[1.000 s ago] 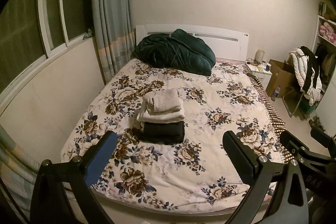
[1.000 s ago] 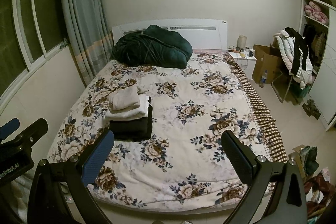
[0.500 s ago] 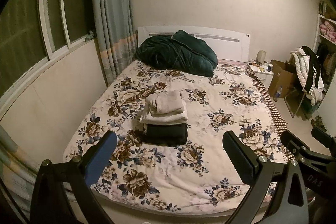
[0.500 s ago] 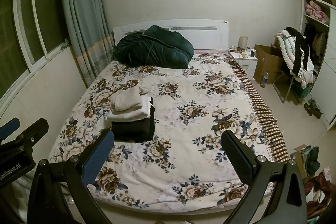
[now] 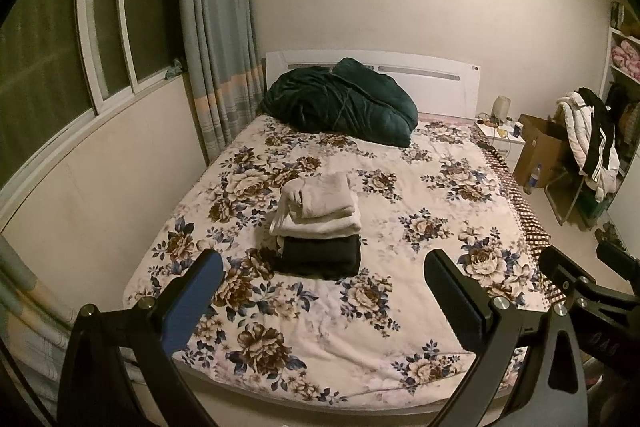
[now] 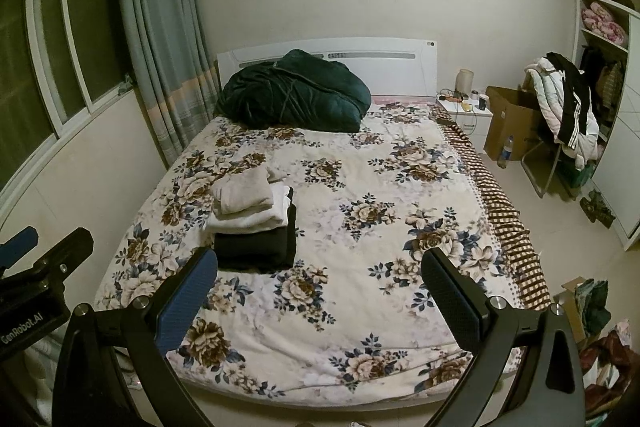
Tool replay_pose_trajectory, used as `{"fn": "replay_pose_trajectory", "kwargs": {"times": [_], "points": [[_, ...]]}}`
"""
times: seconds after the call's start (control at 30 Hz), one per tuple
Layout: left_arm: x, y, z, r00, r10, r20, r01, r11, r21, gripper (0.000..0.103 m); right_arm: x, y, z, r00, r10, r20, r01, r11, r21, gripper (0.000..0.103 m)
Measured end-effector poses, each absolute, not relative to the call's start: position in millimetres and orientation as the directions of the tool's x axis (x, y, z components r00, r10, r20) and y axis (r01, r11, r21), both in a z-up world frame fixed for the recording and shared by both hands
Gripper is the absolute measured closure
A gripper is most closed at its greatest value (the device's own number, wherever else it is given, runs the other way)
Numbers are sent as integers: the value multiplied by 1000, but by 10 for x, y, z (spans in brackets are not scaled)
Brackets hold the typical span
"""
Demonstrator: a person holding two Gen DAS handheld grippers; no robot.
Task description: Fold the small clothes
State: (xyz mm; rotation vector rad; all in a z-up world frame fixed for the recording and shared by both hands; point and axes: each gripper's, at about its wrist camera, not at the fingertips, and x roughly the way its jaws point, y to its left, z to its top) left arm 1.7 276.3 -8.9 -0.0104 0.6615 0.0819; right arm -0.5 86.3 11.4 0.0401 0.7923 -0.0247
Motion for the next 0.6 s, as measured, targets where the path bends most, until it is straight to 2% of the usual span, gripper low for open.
{"fn": "replay_pose_trajectory", "kwargs": {"times": [0.6], "points": [[0, 2856, -92, 793, 93, -602, -99, 995, 23, 0, -22, 894, 91, 704, -11, -710, 44, 999, 28, 0]]}}
